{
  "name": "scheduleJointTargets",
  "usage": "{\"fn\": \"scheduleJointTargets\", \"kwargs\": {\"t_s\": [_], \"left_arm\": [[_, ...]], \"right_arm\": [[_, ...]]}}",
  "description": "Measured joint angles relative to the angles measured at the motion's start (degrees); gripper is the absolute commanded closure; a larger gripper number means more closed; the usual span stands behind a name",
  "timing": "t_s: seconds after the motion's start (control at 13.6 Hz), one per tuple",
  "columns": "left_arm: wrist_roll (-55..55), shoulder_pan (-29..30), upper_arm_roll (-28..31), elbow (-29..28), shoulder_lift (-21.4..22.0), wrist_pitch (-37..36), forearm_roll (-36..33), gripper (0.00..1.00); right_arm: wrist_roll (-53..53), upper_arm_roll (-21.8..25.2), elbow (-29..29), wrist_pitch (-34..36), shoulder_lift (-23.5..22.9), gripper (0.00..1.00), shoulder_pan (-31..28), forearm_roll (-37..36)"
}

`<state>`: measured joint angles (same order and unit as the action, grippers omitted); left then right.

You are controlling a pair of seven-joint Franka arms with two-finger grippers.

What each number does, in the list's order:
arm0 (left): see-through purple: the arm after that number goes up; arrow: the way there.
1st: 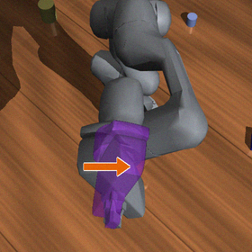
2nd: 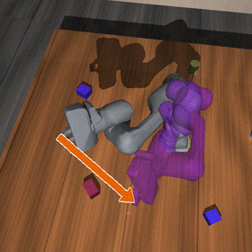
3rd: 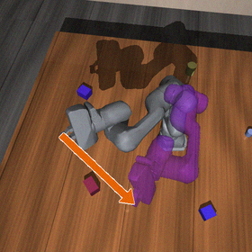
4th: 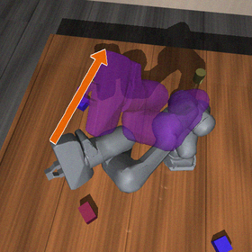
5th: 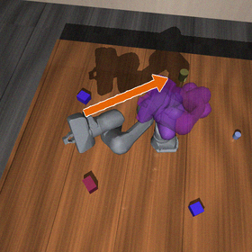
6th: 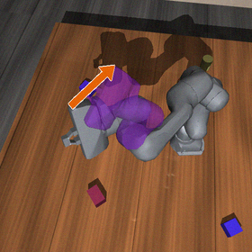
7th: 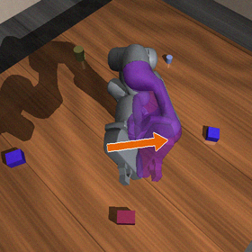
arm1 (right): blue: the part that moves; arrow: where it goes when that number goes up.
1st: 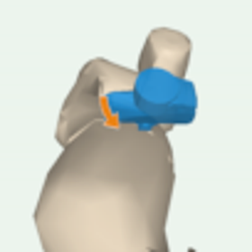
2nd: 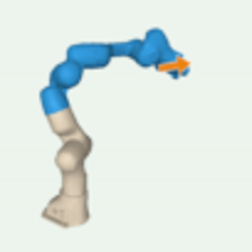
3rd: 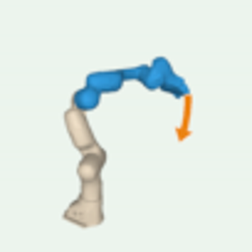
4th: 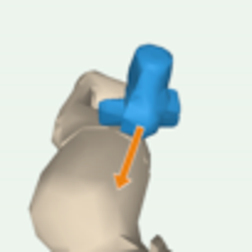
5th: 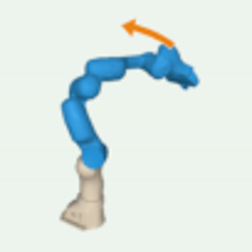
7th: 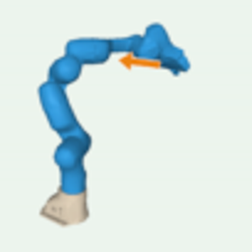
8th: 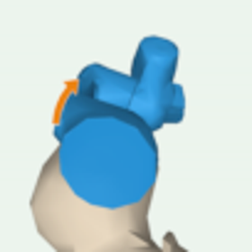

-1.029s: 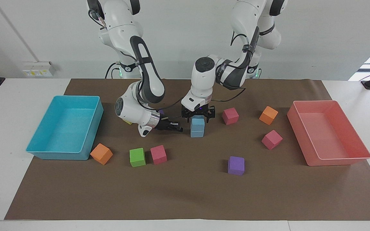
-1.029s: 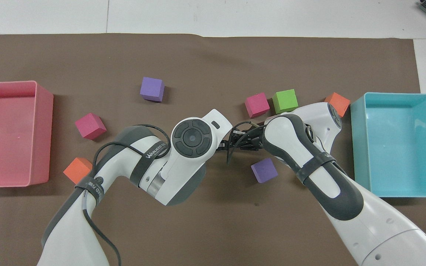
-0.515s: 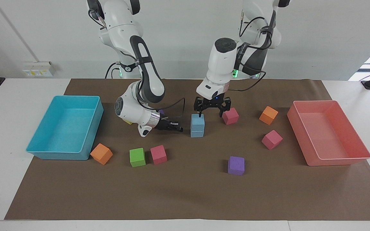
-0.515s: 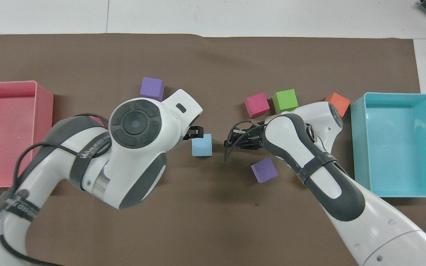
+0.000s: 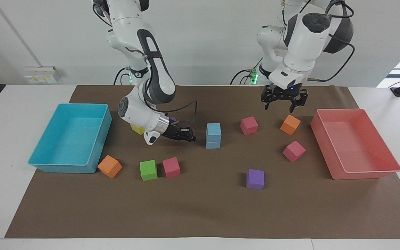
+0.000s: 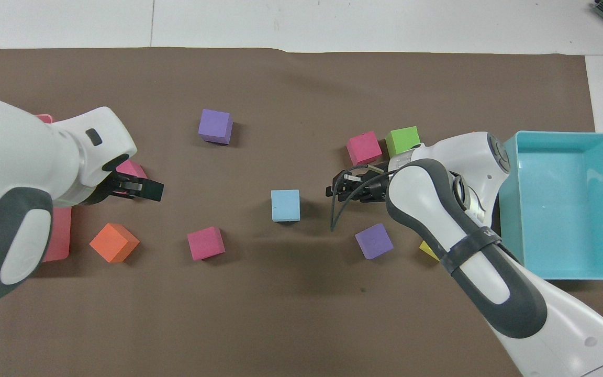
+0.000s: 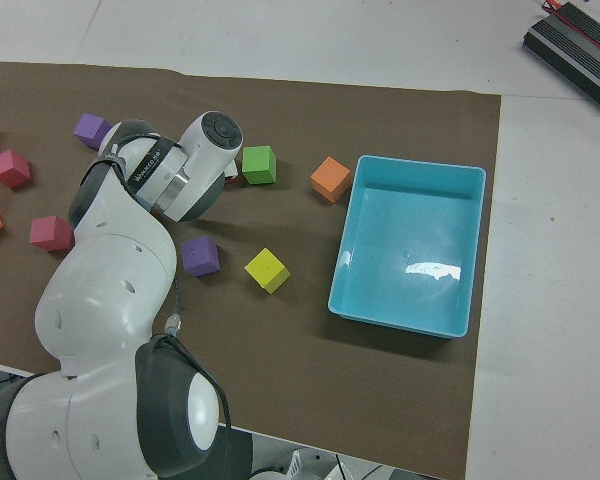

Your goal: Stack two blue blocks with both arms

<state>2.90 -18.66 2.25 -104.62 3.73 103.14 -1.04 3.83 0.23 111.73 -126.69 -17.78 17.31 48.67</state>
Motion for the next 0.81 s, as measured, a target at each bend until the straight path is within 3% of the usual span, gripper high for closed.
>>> {"fn": "scheduleJointTargets", "kwargs": {"t_s": [0.44, 0.81], "left_arm": [[-8.64, 7.74, 0.12, 9.88, 0.9, -8.91, 0.01, 0.0], [-9.32, 10.08, 0.11, 19.79, -3.51, -17.66, 0.91, 0.0]], "right_arm": [[-6.99, 0.17, -1.15, 2.74, 6.18, 0.0, -2.89, -21.02], [-9.51, 0.24, -6.82, 9.37, 7.75, 0.0, -4.4, -39.01]]}}
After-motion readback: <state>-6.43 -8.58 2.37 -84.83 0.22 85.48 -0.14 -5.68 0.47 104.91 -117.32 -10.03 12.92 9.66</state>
